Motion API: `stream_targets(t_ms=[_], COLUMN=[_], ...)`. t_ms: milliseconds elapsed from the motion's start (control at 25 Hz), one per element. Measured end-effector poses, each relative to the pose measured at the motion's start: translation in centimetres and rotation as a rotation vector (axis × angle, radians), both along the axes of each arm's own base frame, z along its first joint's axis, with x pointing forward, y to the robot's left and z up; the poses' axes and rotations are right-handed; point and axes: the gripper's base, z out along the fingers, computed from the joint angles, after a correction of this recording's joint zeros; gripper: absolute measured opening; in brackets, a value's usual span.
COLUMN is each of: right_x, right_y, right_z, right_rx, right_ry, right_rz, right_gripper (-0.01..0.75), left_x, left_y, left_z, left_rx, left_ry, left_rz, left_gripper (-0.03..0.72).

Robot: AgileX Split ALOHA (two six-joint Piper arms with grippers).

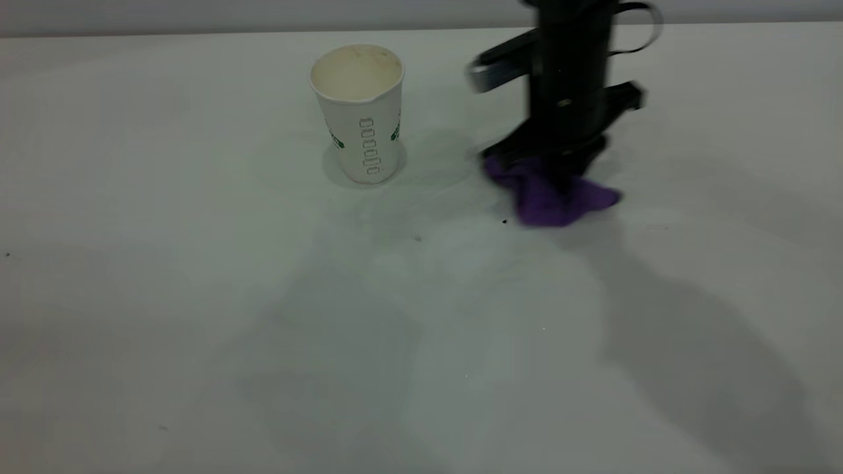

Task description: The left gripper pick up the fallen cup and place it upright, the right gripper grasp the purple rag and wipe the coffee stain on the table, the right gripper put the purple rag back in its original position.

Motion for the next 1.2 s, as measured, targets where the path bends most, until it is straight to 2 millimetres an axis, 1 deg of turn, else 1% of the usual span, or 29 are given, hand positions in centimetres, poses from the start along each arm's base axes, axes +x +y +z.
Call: stream_targets(t_ms=[160,320,400,440,520,560,600,640,680,760,800,840,880,920,960,1080,1160,1200], right_x=[1.3,2.0,2.2,2.3,2.3,2.5,2.6,2.7,2.8,2.8,2.6,2.4,2.0,1.6,1.0,-0.8,-2.6,-3.6], right_y=[-5.3,-10.8,-12.6,-13.2,-13.5,-13.5,-13.4,-13.4,-13.3,-13.3,-13.4,-13.5,-13.6,-13.7,-13.8,-14.0,-14.0,-13.9], right_z=[0.0,0.0,0.1,0.2,1.0,1.7,2.8,3.8,5.4,8.5,10.4,12.3,14.3,16.0,18.2,24.5,29.0,30.7], right_rx=[-0.044,-0.059,-0.062,-0.064,-0.069,-0.069,-0.065,-0.064,-0.063,-0.067,-0.072,-0.077,-0.081,-0.085,-0.087,-0.065,-0.021,0.003], right_ry=[0.032,0.066,0.075,0.078,0.078,0.072,0.058,0.047,0.033,0.018,0.013,0.008,0.003,-0.001,-0.008,-0.083,-0.164,-0.192], right_rz=[-0.112,-0.258,-0.292,-0.288,-0.255,-0.241,-0.232,-0.230,-0.225,-0.215,-0.212,-0.210,-0.210,-0.212,-0.217,-0.232,-0.224,-0.218], right_gripper=[0.065,0.076,0.096,0.112,0.155,0.200,0.241,0.297,0.362,0.491,0.551,0.629,0.676,0.700,0.714,0.724,0.724,0.724], left_x=[0.0,0.0,0.0,0.0,0.0,0.0,0.0,0.0,0.0,0.0,0.0,0.0,0.0,0.0,0.0,0.0,0.0,0.0], left_y=[0.0,0.0,0.0,0.0,0.0,0.0,0.0,0.0,0.0,0.0,0.0,0.0,0.0,0.0,0.0,0.0,0.0,0.0], left_z=[0.0,0.0,0.0,0.0,0.0,0.0,0.0,0.0,0.0,0.0,0.0,0.0,0.0,0.0,0.0,0.0,0.0,0.0], left_rx=[0.000,0.000,0.000,0.000,0.000,0.000,0.000,0.000,0.000,0.000,0.000,0.000,0.000,0.000,0.000,0.000,0.000,0.000], left_ry=[0.000,0.000,0.000,0.000,0.000,0.000,0.000,0.000,0.000,0.000,0.000,0.000,0.000,0.000,0.000,0.000,0.000,0.000], left_rz=[0.000,0.000,0.000,0.000,0.000,0.000,0.000,0.000,0.000,0.000,0.000,0.000,0.000,0.000,0.000,0.000,0.000,0.000], left_gripper=[0.239,0.239,0.239,0.239,0.239,0.239,0.239,0.239,0.239,0.239,0.239,0.239,0.239,0.239,0.239,0.239,0.239,0.239])
